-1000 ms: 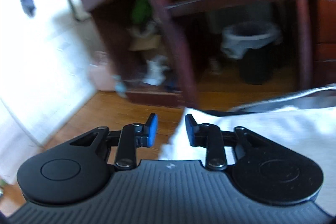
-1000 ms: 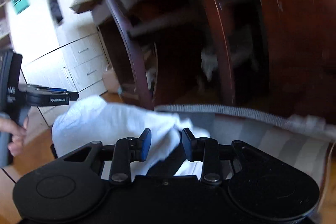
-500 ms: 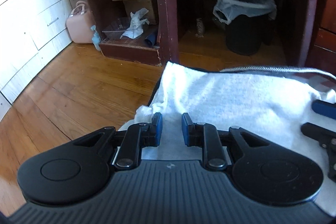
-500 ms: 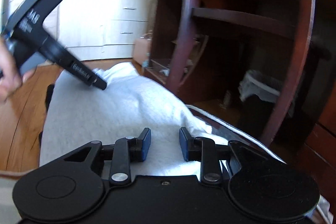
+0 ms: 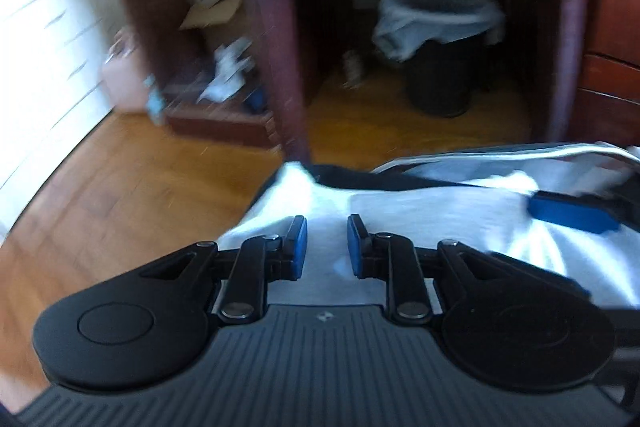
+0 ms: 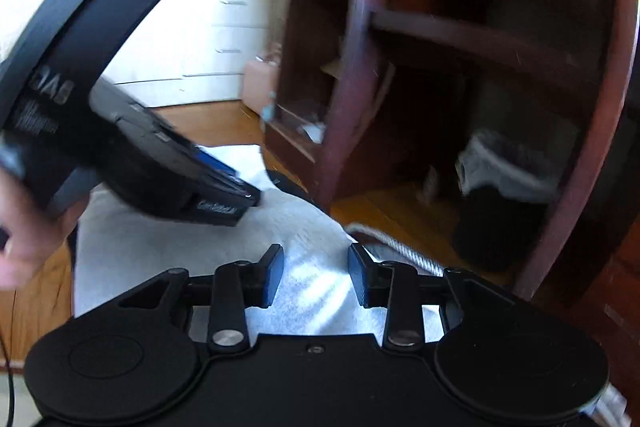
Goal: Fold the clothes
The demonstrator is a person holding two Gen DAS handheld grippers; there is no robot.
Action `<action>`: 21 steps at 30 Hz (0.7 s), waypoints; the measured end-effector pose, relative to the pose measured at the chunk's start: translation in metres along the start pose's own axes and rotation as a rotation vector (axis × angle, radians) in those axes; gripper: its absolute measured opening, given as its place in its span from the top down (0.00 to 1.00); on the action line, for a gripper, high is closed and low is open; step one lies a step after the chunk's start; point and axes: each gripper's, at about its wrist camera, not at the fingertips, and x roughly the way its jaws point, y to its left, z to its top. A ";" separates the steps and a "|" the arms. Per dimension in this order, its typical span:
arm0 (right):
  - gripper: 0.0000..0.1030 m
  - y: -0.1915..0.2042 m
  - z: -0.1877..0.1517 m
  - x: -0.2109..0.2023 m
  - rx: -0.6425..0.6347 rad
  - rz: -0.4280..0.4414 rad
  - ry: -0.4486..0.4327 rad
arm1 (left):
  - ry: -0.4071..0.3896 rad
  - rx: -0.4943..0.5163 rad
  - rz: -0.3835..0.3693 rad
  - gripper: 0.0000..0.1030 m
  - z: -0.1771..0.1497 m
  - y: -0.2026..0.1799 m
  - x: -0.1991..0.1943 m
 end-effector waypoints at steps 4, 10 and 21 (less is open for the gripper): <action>0.53 0.002 -0.005 0.006 0.009 -0.048 0.039 | 0.066 0.042 0.097 0.80 0.005 -0.005 0.013; 0.41 -0.010 -0.009 -0.006 0.091 -0.038 0.077 | 0.070 0.057 0.196 0.79 0.002 -0.009 -0.006; 0.14 -0.006 -0.032 -0.118 0.115 0.073 0.183 | -0.015 -0.052 0.131 0.17 -0.039 -0.036 -0.152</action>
